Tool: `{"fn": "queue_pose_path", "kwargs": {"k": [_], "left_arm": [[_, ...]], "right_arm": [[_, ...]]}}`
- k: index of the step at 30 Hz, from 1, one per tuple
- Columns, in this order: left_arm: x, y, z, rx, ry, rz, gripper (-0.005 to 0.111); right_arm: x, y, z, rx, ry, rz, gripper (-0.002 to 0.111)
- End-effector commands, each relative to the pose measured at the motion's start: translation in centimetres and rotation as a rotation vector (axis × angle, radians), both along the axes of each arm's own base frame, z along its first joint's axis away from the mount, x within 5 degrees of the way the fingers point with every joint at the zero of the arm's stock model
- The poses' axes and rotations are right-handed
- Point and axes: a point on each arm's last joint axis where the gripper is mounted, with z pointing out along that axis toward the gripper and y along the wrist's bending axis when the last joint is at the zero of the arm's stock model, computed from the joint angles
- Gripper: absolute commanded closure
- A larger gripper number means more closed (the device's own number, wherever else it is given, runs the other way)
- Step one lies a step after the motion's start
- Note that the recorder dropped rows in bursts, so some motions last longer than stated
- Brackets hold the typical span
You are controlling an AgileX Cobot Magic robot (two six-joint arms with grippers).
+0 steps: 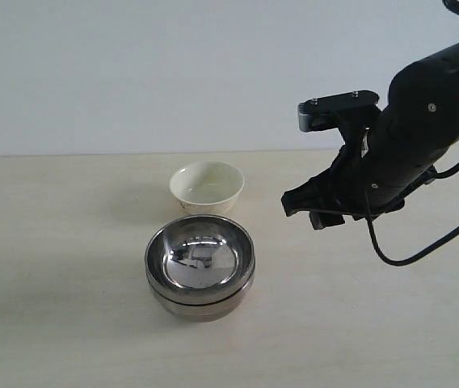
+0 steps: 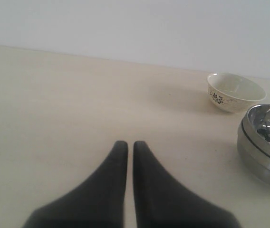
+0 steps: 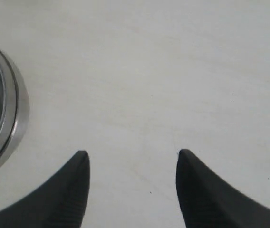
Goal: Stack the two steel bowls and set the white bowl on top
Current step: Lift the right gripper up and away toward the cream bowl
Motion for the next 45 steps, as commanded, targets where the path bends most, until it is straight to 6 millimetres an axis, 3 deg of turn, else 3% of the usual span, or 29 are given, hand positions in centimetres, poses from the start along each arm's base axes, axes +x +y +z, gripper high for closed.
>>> {"fn": "queue_pose_path", "kwargs": {"k": [1, 12, 26, 31, 37, 45], "left_arm": [[0.0, 0.0, -0.1, 0.0, -0.003, 0.003, 0.103], [0.0, 0.0, -0.1, 0.0, -0.003, 0.003, 0.103], [0.0, 0.0, -0.1, 0.0, -0.003, 0.003, 0.103], [0.0, 0.0, -0.1, 0.0, -0.003, 0.003, 0.103], [0.0, 0.0, -0.1, 0.0, -0.003, 0.003, 0.103], [0.0, 0.0, -0.1, 0.0, -0.003, 0.003, 0.103]], "right_arm": [[0.2, -0.3, 0.6, 0.001, -0.036, 0.009, 0.062], [0.3, -0.2, 0.7, 0.006, -0.055, 0.021, 0.062], [2.0, 0.9, 1.1, 0.082, -0.183, 0.041, 0.062], [4.0, 1.9, 0.8, 0.079, -0.17, 0.037, 0.062], [6.3, 3.7, 0.7, 0.193, -0.185, -0.015, 0.062], [9.6, 5.6, -1.3, 0.211, -0.158, -0.031, 0.062]]}}
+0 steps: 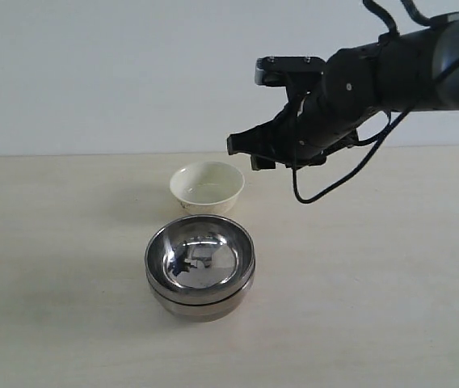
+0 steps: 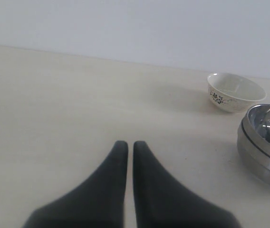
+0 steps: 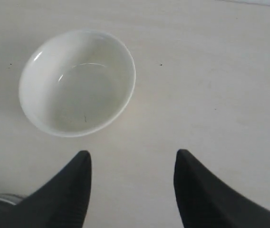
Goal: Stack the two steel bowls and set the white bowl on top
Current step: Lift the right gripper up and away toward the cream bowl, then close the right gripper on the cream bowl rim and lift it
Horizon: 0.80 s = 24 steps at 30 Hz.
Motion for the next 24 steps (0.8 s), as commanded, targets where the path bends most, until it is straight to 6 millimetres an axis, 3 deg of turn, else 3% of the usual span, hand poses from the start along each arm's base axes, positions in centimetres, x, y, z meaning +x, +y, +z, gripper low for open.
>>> {"fn": "queue_pose_path", "kwargs": {"k": [1, 12, 20, 24], "left_arm": [[0.0, 0.0, -0.1, 0.0, -0.003, 0.003, 0.103], [0.0, 0.0, -0.1, 0.0, -0.003, 0.003, 0.103], [0.0, 0.0, -0.1, 0.0, -0.003, 0.003, 0.103], [0.0, 0.0, -0.1, 0.0, -0.003, 0.003, 0.103]], "right_arm": [[1.8, 0.9, -1.1, 0.005, 0.006, -0.005, 0.062], [6.0, 3.2, -3.9, 0.012, 0.029, -0.01, 0.062], [7.3, 4.0, -7.7, 0.032, 0.043, -0.021, 0.062], [7.6, 4.1, -8.3, 0.038, 0.03, -0.022, 0.062]]}}
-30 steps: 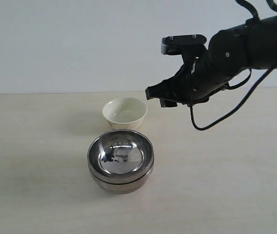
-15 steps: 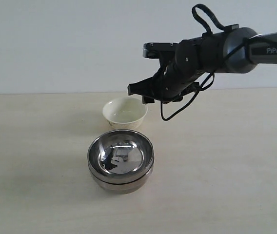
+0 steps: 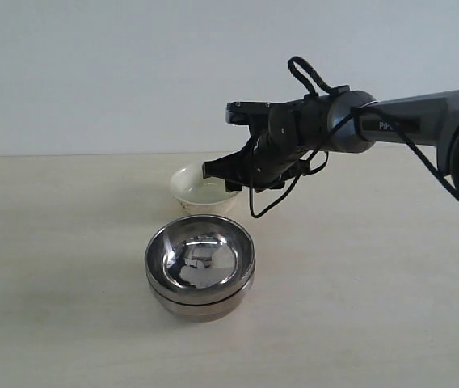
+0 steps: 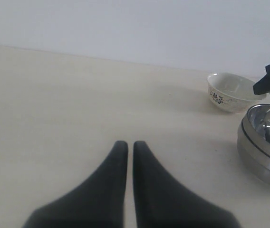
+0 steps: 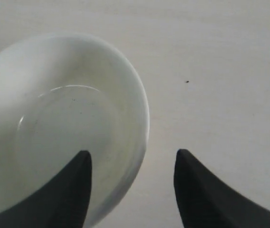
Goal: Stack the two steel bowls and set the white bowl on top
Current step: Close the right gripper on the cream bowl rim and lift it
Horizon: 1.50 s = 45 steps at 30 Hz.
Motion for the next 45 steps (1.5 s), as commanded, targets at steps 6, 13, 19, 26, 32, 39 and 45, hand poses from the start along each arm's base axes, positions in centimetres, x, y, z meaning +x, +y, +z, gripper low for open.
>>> {"fn": "queue_pose_path", "kwargs": {"k": [6, 13, 19, 26, 32, 39, 45], "left_arm": [[0.0, 0.0, -0.1, 0.0, -0.003, 0.003, 0.103], [0.0, 0.0, -0.1, 0.0, -0.003, 0.003, 0.103], [0.0, 0.0, -0.1, 0.0, -0.003, 0.003, 0.103], [0.0, 0.0, -0.1, 0.0, -0.003, 0.003, 0.103], [0.0, 0.0, -0.1, 0.0, -0.003, 0.003, 0.103], [0.0, 0.0, -0.1, 0.0, -0.003, 0.003, 0.103], [0.0, 0.0, -0.1, 0.0, -0.003, 0.003, 0.103]], "right_arm": [[0.8, 0.2, -1.3, 0.021, -0.042, -0.005, 0.062], [1.0, 0.3, -1.9, 0.031, -0.057, -0.01, 0.062], [1.1, 0.4, -1.8, 0.05, -0.066, -0.019, 0.077], [1.1, 0.4, -1.8, 0.051, -0.069, -0.019, 0.108], [1.0, 0.4, -1.3, 0.071, -0.065, -0.031, 0.108], [0.8, 0.3, 2.6, 0.139, -0.112, -0.06, 0.108], [-0.2, -0.2, 6.3, 0.131, -0.109, -0.044, 0.108]]}}
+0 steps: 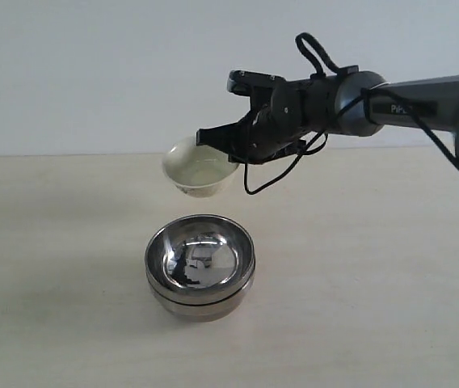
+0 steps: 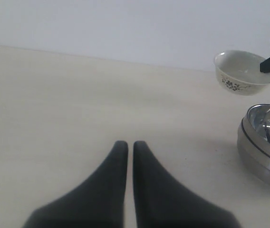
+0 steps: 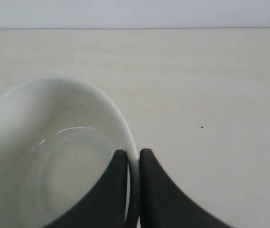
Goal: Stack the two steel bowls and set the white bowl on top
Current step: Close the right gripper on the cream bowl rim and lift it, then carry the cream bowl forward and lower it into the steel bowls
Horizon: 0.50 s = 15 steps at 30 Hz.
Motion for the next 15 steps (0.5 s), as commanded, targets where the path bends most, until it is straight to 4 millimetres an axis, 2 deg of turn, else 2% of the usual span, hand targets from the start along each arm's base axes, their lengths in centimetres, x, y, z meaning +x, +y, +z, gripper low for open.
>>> {"fn": "queue_pose_path", "kwargs": {"k": [1, 9, 15], "left_arm": [[0.0, 0.0, -0.1, 0.0, -0.003, 0.003, 0.103], [0.0, 0.0, -0.1, 0.0, -0.003, 0.003, 0.103], [0.0, 0.0, -0.1, 0.0, -0.003, 0.003, 0.103]], "right_arm": [[-0.7, -0.6, 3.5, -0.012, -0.021, 0.021, 0.108], [-2.8, -1.4, 7.9, -0.058, 0.01, 0.065, 0.108], [-4.0, -2.0, 9.8, -0.08, 0.037, 0.086, 0.108]]}}
